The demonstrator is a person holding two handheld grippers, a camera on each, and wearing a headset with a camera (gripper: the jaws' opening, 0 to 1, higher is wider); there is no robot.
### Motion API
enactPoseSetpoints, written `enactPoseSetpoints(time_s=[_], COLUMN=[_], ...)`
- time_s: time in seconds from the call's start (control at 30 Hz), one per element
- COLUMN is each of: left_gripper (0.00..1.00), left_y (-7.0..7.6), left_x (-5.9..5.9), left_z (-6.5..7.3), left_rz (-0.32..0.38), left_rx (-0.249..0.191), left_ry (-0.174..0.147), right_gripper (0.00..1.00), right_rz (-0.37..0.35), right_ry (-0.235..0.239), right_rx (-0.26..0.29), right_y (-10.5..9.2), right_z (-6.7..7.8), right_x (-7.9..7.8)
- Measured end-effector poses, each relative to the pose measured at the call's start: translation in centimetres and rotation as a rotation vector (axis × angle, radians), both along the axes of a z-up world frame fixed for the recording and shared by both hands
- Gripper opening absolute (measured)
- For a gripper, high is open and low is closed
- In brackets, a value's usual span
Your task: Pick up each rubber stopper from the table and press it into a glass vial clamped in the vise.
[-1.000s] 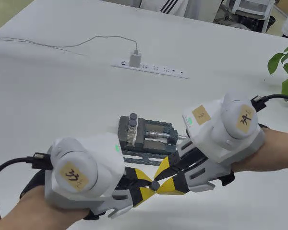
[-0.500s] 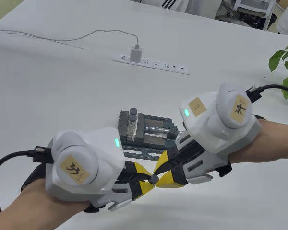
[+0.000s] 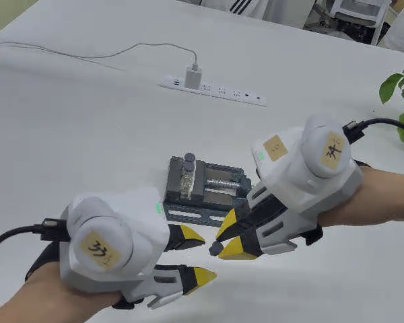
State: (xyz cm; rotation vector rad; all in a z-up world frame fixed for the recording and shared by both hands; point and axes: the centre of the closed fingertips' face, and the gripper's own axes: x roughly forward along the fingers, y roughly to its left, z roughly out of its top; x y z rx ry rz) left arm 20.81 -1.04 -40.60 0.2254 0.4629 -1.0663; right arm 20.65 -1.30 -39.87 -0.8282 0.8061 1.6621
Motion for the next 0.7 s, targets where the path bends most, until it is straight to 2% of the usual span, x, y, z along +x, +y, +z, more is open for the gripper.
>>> enactPoseSetpoints(time_s=[0.1, 0.23, 0.3, 0.4, 0.47, 0.53, 0.6, 0.7], left_gripper=[0.43, 0.64, 0.69, 0.77, 0.87, 0.95, 0.99, 0.99], left_y=[0.8, 2.1, 2.8, 3.7, 4.5, 5.2, 5.8, 6.5], left_x=[0.6, 1.7, 2.1, 2.8, 3.3, 3.7, 3.8, 3.9], left_z=[-0.1, -0.3, -0.5, -0.3, -0.4, -0.4, -0.7, -0.9], left_rz=[0.046, 0.119, 0.154, 0.204, 0.254, 0.285, 0.307, 0.332], left_rx=[-0.001, -0.003, 0.004, -0.005, -0.004, -0.003, -0.002, -0.006], left_ry=[-0.015, -0.037, -0.032, -0.049, -0.044, -0.059, -0.038, -0.029], right_gripper=[0.07, 0.07, 0.07, 0.07, 0.07, 0.07, 0.07, 0.07], right_rz=[-0.003, 0.007, 0.01, 0.011, 0.011, 0.012, 0.012, 0.012], right_ry=[0.0, 0.001, 0.001, 0.002, 0.001, 0.001, 0.0, 0.0], right_rx=[-0.001, -0.007, -0.008, -0.008, -0.009, -0.01, -0.011, -0.015], right_y=[0.0, 0.0, 0.0, 0.0, 0.0, 0.0, -0.1, -0.1], right_z=[-0.1, -0.2, -0.3, -0.3, -0.3, -0.3, -0.3, -0.3], right_x=[0.1, -0.2, -0.2, -0.2, -0.1, -0.1, -0.1, 0.0])
